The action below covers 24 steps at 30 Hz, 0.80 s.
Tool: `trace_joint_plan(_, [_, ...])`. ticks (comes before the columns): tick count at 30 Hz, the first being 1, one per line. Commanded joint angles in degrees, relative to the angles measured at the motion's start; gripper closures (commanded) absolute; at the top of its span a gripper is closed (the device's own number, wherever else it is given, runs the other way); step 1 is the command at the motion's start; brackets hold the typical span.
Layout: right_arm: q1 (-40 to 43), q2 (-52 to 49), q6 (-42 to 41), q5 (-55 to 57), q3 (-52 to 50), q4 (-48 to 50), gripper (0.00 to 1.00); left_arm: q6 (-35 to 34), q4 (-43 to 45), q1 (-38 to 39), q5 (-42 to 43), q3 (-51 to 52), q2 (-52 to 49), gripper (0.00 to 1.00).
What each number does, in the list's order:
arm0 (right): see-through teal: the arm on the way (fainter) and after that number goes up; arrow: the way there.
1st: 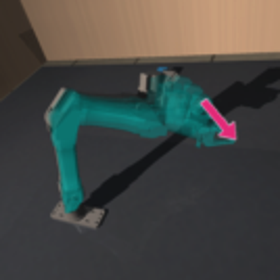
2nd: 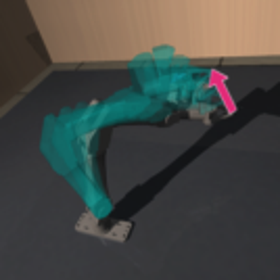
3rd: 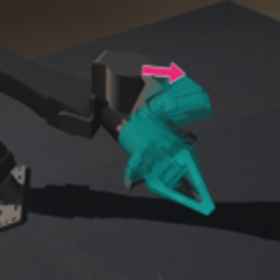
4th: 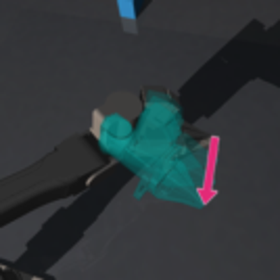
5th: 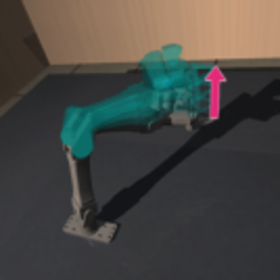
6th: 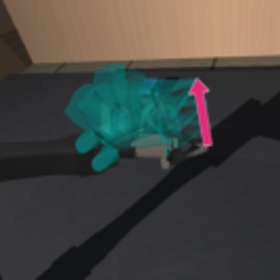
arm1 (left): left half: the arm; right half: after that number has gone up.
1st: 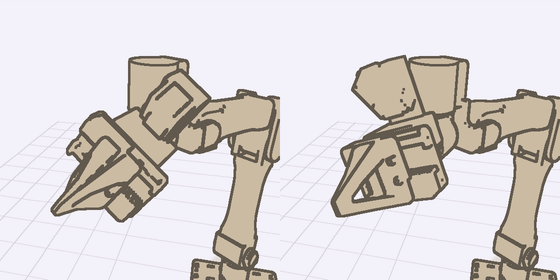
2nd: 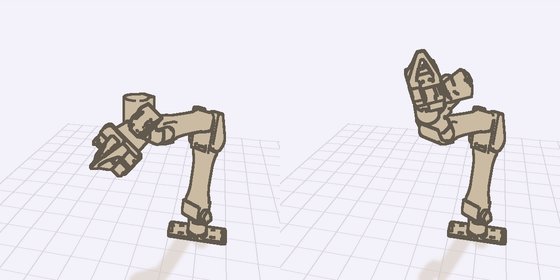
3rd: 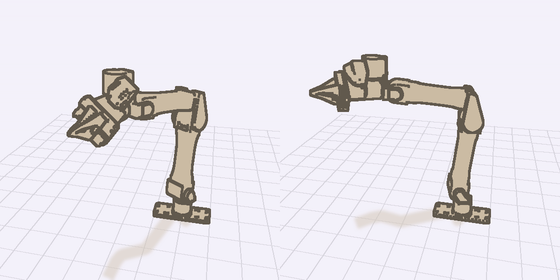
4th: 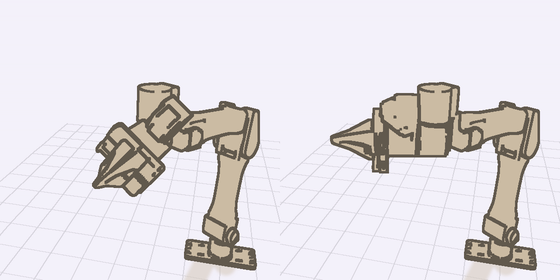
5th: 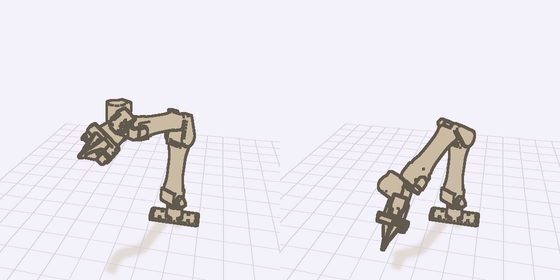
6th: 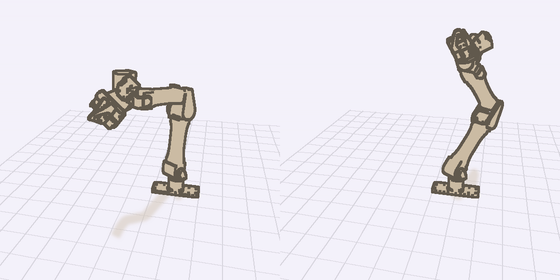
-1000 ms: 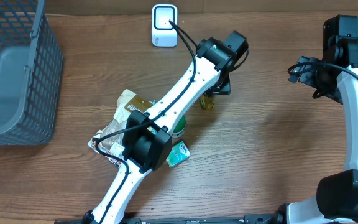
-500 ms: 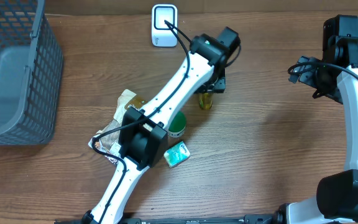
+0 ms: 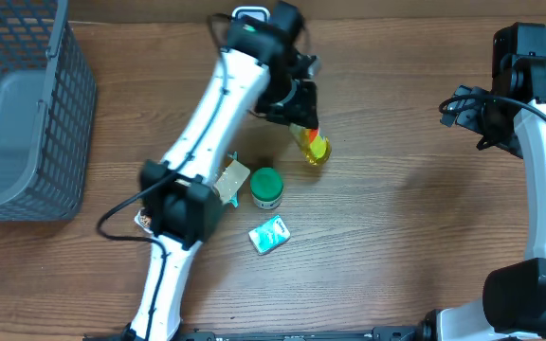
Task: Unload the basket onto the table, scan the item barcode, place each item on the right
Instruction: 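Lift the yellow bottle with the left gripper and swing it left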
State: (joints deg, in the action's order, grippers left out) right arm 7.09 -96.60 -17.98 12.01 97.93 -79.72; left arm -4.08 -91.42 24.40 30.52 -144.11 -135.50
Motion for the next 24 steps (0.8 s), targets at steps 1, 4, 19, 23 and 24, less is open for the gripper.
trace_joint_plan(1, [0.2,2.1,-0.3,0.4,0.7,0.1,0.0,16.4,-4.4,-3.9,18.7,-2.0,4.4,0.62])
trace_joint_plan(4, [0.2,2.1,-0.3,0.4,0.7,0.1,0.0,19.0,-5.4,-6.6,23.2,-1.5,4.4,0.65])
trace_joint_plan(19, [0.2,2.1,-0.2,0.4,0.7,0.1,0.0,22.1,-5.4,-7.5,26.6,-1.4,7.2,0.82])
trace_joint_plan(23, [0.2,2.1,-0.3,0.4,0.7,0.1,0.0,22.1,-5.4,-7.5,25.9,1.7,12.2,0.78])
trace_joint_plan(24, [0.2,2.1,-0.3,0.4,0.7,0.1,0.0,22.1,-5.4,-7.6,24.9,3.6,14.2,0.78])
